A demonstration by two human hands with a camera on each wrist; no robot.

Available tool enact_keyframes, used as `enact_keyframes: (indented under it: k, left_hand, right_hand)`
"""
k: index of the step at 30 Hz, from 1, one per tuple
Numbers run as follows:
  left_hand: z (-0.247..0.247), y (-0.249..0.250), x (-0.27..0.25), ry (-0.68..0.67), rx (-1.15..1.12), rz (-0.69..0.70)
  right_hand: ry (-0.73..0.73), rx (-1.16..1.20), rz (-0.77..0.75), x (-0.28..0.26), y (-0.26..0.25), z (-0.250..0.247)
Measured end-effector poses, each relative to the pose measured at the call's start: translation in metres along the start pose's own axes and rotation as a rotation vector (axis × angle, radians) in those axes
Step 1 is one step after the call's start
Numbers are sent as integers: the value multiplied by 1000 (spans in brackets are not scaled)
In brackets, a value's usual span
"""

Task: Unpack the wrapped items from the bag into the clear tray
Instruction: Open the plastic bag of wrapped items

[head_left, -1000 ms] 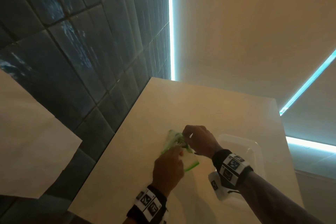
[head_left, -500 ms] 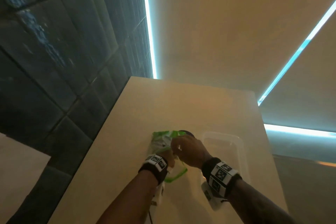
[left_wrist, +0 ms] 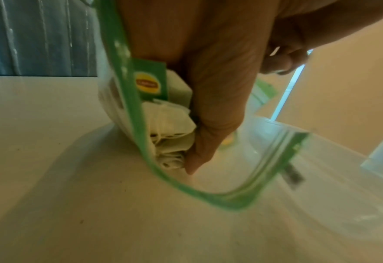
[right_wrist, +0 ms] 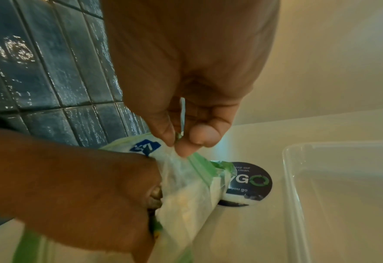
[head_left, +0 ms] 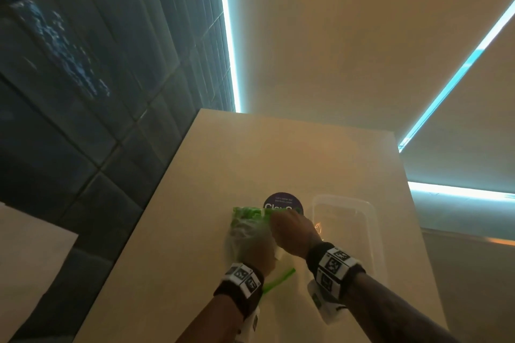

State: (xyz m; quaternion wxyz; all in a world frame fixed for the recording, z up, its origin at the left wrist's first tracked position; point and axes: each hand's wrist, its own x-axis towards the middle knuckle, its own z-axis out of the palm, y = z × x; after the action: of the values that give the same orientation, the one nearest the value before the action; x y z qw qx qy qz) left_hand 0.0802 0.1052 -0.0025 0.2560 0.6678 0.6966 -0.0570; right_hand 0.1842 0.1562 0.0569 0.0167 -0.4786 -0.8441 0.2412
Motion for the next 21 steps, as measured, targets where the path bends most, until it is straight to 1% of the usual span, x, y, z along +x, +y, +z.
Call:
enact_keyframes:
  k: [2, 3, 5, 6, 8, 11, 13, 14, 15, 18, 21]
  left_hand:
    - [19, 1, -7, 24, 11, -42]
    - [28, 4, -13, 9, 23, -67]
    - [41, 9, -18, 2, 108, -62]
    - [39, 11, -21, 27, 140, -53]
    - [22, 6, -13, 106, 112, -71]
    - [-9, -9, 14, 122, -37, -86]
    - [-20, -16, 27, 170, -36, -62]
    - [-23, -15, 26, 172, -53, -56]
    - [-23, -14, 21, 135, -64, -59]
    - [-8, -19, 10, 113, -106, -53]
    - [6, -25, 12, 90, -125, -85]
  right_hand:
    - [-17, -17, 35, 1, 0, 6]
    - [-23, -26, 47, 1, -1, 9]
    - [-9, -27, 54, 0, -3, 11]
    - [3, -22, 51, 0, -4, 12]
    - [53, 1, 32, -1, -8, 6]
    - [154, 49, -3, 2, -14, -4]
    - [169, 58, -12, 5, -14, -8]
    - [162, 53, -2, 6, -13, -8]
    - [150, 54, 20, 6, -12, -7]
    - [129, 96, 62, 7, -6, 3]
    - [150, 129, 73, 8, -1, 10]
